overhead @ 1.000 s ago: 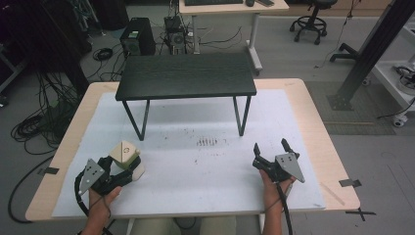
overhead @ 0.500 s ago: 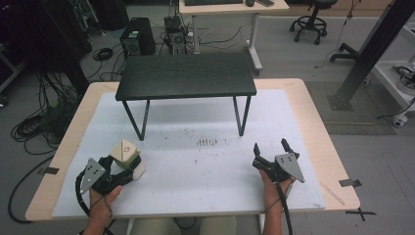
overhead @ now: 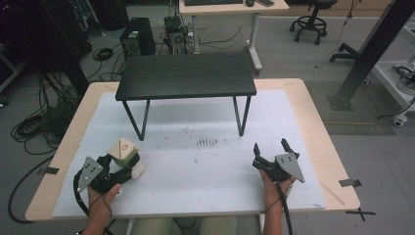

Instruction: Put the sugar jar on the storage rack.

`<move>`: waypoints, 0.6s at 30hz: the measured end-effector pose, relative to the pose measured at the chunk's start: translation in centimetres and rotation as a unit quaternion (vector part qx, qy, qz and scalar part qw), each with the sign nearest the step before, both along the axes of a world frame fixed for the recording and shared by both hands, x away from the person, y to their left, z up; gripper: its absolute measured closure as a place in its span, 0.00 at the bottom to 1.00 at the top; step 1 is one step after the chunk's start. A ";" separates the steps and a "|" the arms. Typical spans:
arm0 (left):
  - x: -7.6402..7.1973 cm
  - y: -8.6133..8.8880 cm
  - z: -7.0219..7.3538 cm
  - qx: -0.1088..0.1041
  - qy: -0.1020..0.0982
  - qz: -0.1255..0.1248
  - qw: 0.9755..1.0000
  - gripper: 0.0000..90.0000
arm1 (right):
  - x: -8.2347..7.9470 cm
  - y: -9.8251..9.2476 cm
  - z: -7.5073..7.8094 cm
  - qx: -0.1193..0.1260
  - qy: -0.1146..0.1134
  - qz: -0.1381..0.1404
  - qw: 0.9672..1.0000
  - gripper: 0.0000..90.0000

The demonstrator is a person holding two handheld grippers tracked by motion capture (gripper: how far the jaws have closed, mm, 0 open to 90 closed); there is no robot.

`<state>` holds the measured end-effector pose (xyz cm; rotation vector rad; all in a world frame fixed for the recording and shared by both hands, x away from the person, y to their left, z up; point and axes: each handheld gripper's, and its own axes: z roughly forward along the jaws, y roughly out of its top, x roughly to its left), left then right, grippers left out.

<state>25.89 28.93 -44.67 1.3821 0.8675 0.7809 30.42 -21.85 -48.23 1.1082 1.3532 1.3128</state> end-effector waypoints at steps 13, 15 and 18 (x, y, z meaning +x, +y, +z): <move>-0.3 0.7 3.3 -0.005 -0.011 -0.017 1.000 0.33 | 0.0 0.0 0.0 0.001 0.002 0.000 1.000 0.07; -0.3 0.8 3.8 -0.004 -0.013 -0.019 1.000 0.33 | 0.0 0.0 0.0 0.000 0.001 -0.001 1.000 0.07; -0.3 0.9 4.5 -0.003 -0.015 -0.024 1.000 0.33 | 0.0 0.0 0.0 -0.001 0.000 -0.001 1.000 0.07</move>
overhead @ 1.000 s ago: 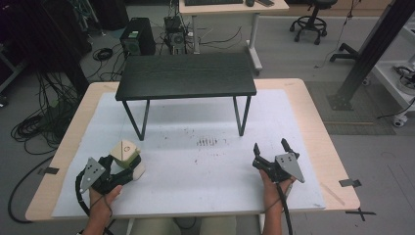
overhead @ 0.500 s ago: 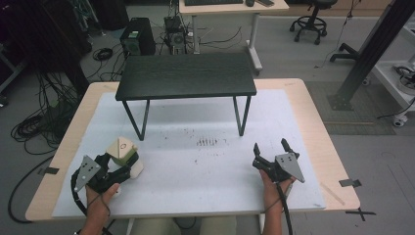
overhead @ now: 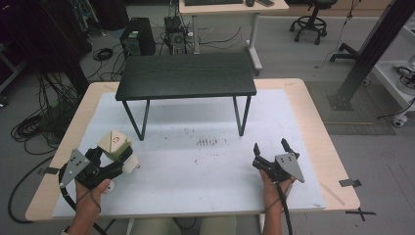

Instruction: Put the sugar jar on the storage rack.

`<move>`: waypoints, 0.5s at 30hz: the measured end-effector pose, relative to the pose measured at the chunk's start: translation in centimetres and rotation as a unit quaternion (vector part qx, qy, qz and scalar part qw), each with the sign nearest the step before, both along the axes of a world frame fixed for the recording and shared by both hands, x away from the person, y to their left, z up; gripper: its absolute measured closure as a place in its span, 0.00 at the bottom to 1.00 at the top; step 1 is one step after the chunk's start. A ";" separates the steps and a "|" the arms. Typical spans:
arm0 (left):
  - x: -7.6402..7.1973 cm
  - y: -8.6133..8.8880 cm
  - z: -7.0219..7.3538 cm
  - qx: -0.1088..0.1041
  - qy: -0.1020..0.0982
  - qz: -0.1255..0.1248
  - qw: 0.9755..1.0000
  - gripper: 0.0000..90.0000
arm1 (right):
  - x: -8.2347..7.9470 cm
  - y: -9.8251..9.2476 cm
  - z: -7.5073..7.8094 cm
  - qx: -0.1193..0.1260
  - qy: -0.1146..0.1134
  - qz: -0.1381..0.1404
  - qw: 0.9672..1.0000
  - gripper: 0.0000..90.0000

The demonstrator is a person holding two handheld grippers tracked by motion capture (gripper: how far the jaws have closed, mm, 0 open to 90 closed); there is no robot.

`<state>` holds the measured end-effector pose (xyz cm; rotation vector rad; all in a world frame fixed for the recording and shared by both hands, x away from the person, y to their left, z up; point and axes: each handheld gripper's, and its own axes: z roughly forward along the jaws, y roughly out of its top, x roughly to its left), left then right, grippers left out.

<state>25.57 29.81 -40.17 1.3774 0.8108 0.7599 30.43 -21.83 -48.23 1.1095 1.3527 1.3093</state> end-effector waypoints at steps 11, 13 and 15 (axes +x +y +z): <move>0.1 0.1 2.3 0.001 -0.004 -0.014 1.000 0.33 | 0.0 0.0 0.0 0.001 0.002 0.000 1.000 0.07; 0.2 0.1 2.8 0.000 -0.005 -0.018 1.000 0.33 | 0.0 0.0 0.0 0.002 0.002 0.000 1.000 0.07; 0.2 0.1 3.3 -0.001 -0.005 -0.023 1.000 0.33 | 0.0 0.0 0.0 0.002 0.002 0.000 1.000 0.07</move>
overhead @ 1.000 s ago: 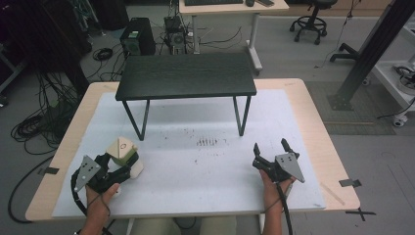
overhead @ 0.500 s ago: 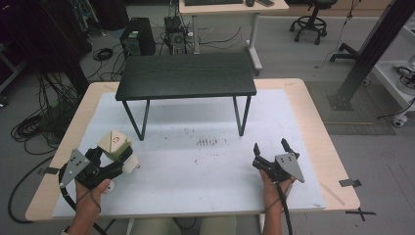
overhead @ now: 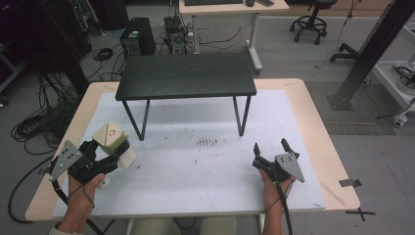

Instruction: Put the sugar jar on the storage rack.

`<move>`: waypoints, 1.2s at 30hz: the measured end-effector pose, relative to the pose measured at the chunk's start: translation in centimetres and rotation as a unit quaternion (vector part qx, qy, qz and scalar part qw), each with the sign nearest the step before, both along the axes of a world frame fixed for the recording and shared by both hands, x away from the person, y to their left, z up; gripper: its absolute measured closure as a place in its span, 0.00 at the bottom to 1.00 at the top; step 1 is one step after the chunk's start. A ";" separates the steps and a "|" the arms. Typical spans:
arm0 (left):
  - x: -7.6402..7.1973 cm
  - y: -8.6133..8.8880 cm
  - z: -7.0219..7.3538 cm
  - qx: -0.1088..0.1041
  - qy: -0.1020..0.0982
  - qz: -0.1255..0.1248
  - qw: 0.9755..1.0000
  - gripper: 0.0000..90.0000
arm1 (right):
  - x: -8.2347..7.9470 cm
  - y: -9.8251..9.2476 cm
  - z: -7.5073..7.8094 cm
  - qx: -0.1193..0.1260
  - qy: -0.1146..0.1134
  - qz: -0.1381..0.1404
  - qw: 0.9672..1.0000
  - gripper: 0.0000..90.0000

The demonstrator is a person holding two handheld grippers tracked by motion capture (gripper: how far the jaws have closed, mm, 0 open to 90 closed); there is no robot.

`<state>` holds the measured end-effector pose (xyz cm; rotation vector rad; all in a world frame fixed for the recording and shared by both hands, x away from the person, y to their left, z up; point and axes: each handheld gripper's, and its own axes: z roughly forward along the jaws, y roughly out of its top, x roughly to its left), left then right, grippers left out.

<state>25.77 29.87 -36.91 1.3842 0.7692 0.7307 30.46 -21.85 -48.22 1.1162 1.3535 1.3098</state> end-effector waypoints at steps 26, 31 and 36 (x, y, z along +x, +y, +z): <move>1.9 -0.6 7.2 0.000 -0.020 -0.038 0.999 0.33 | 0.0 0.0 0.0 0.006 0.004 -0.004 1.000 0.08; 2.3 -1.0 8.5 0.000 -0.024 -0.043 0.999 0.33 | 0.0 0.0 0.0 0.008 0.006 -0.004 1.000 0.08; 2.8 -1.5 9.9 -0.001 -0.026 -0.052 0.998 0.33 | 0.1 -0.1 0.0 0.008 0.006 -0.004 1.000 0.08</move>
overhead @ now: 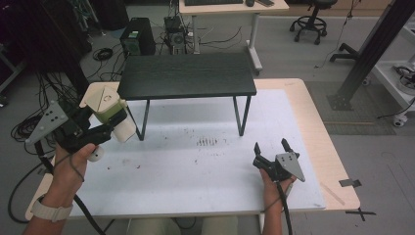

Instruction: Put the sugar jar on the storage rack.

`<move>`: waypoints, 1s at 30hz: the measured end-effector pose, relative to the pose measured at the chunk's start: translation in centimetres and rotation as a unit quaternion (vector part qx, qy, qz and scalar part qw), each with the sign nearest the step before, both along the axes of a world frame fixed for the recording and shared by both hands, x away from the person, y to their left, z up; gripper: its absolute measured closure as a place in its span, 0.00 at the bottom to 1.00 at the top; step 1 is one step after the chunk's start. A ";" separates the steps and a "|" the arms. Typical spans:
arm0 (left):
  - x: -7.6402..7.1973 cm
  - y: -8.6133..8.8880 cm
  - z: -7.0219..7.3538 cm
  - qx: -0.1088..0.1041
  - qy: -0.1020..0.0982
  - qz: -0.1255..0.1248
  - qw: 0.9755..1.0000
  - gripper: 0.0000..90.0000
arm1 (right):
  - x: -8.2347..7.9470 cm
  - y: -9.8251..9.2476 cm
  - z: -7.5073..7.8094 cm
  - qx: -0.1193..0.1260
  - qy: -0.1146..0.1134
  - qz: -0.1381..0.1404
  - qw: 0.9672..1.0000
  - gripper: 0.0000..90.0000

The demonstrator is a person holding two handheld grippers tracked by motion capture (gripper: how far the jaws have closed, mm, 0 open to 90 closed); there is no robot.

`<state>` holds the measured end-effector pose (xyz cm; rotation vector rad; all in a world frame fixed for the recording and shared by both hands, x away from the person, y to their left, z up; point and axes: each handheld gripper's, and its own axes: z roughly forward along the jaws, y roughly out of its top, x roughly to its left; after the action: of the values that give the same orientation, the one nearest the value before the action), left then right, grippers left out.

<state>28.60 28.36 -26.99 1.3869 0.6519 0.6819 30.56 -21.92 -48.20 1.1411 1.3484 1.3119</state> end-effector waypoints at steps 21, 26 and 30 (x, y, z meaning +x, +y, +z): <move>3.3 -1.7 4.5 -0.007 -0.008 -0.034 0.999 0.33 | 0.1 0.0 0.0 0.001 0.004 -0.002 1.000 0.08; 4.3 -2.1 5.2 -0.005 -0.006 -0.041 0.999 0.33 | 0.1 0.0 0.0 0.001 0.004 -0.001 1.000 0.08; 5.3 -2.4 5.7 -0.001 -0.005 -0.044 0.999 0.33 | 0.1 0.0 0.0 0.001 0.005 -0.002 1.000 0.08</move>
<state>33.92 25.93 -21.27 1.4008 0.5795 0.6184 30.64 -21.94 -48.16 1.1521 1.3521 1.3075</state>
